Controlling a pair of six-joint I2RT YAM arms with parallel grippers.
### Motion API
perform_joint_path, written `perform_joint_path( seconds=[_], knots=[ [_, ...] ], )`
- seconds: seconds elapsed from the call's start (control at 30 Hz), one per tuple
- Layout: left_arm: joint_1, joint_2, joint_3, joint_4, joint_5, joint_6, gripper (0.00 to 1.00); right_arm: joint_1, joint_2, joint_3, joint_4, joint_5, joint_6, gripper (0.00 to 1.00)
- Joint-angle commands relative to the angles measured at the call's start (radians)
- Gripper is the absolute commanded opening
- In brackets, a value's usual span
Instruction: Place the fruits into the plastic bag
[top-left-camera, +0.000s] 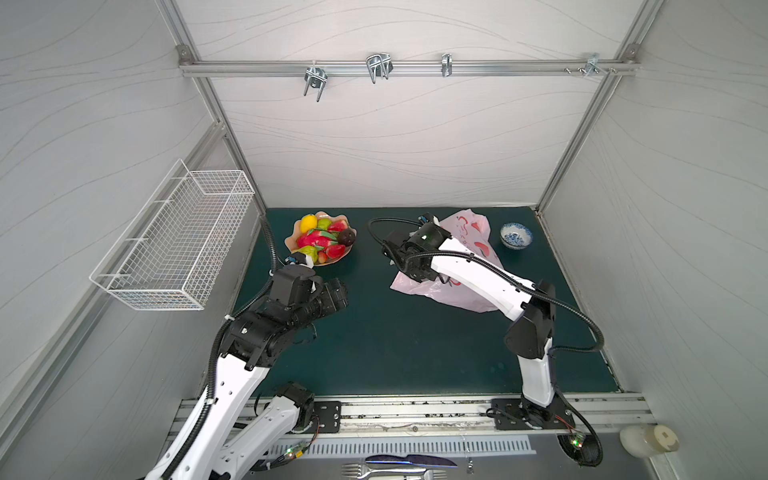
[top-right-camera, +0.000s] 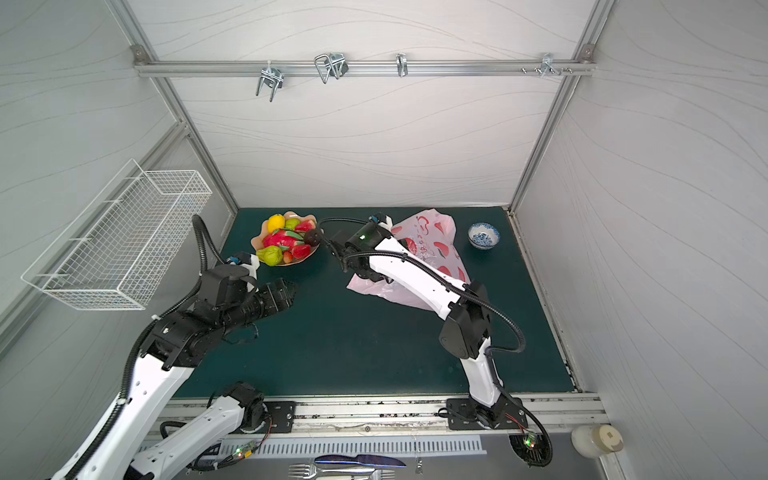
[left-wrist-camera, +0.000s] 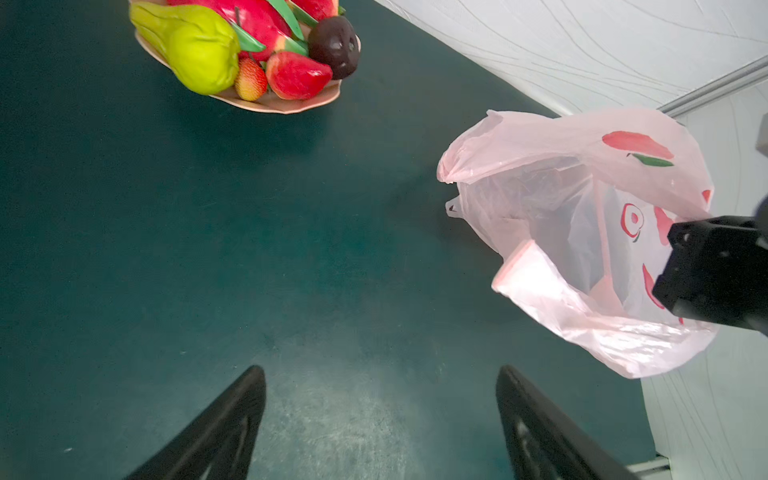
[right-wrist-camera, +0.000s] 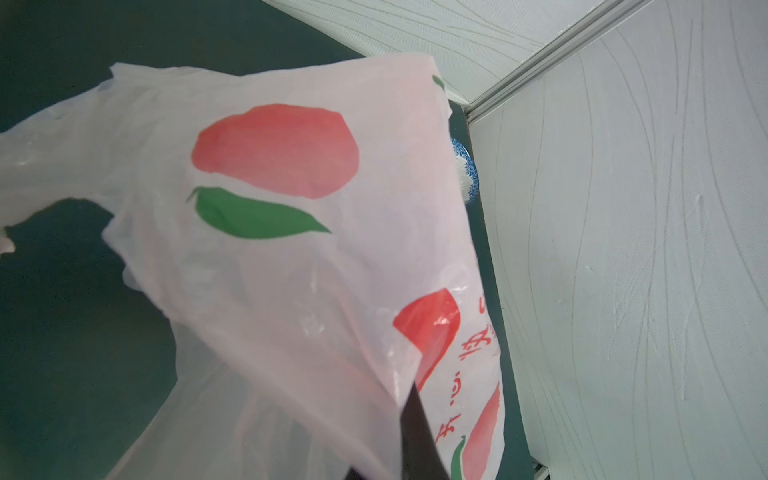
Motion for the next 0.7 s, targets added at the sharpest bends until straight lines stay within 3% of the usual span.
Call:
perform_joint_path(
  seconds=[0.0,0.23,0.37,0.57,0.67],
  knots=[
    [0.001,0.010,-0.011,0.107,0.072,-0.005,0.89,-0.013,-0.062,0.020,-0.047,-0.060,0.065,0.00],
    [0.001,0.070,-0.052,0.192,0.199,-0.040,0.89,-0.032,-0.138,0.015,-0.027,-0.150,0.167,0.00],
    [0.000,0.102,-0.069,0.244,0.277,-0.066,0.89,-0.039,-0.179,-0.013,-0.030,-0.177,0.289,0.00],
    [0.017,0.168,-0.054,0.290,0.347,-0.089,0.89,-0.041,-0.309,-0.199,0.150,-0.222,0.456,0.00],
    [0.066,0.231,-0.010,0.288,0.405,-0.110,0.88,-0.042,-0.373,-0.308,0.264,-0.230,0.474,0.00]
  ],
)
